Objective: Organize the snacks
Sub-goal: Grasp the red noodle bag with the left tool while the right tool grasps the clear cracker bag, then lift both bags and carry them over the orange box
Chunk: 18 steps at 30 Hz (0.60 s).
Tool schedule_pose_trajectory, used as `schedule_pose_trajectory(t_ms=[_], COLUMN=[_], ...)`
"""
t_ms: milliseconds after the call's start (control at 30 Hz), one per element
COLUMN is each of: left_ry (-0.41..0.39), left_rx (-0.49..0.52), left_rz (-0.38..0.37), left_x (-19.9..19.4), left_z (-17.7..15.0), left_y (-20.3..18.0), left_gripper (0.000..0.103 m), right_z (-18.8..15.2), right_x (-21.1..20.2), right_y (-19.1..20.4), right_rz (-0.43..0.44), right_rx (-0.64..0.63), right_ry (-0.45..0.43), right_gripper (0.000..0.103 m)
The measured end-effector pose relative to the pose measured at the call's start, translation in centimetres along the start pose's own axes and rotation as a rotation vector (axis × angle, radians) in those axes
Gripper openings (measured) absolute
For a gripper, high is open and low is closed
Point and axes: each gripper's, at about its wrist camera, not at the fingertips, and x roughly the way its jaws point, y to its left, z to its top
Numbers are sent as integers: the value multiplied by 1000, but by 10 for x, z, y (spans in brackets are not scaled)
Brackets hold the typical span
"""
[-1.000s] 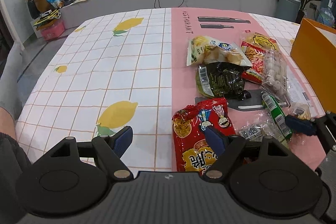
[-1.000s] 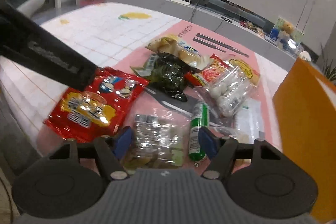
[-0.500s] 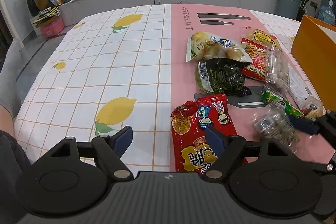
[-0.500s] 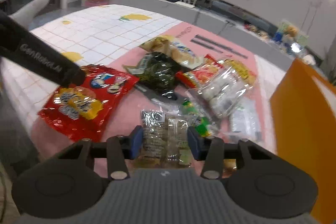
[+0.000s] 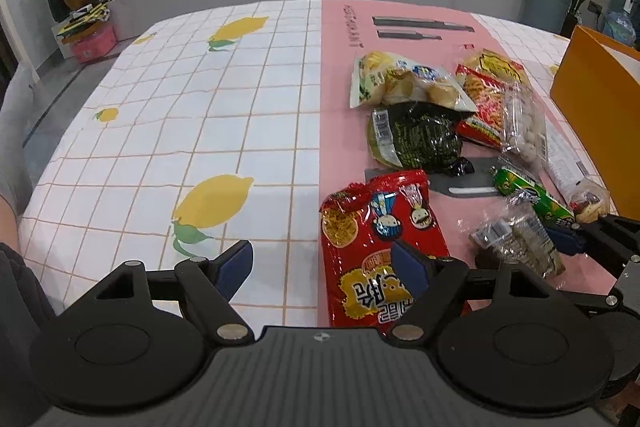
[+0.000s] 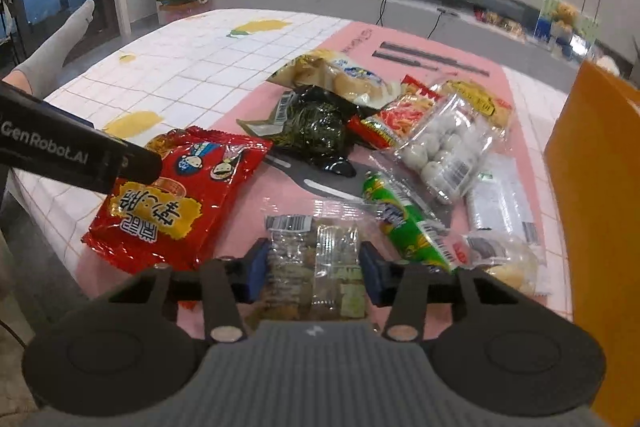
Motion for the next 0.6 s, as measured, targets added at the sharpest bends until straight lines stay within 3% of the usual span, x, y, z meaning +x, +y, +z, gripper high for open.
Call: schedule_pose_trajectory(t_ms=[600], left_ry=[38], left_rx=[-43], left_rz=[-113], left_x=[18], left_z=[4], left_y=[-17], left_gripper=[93], right_z=[-21], right_x=[-64], right_y=[-56], right_rz=[97], right_rx=[284], right_ry=[-200], right_gripper=[43])
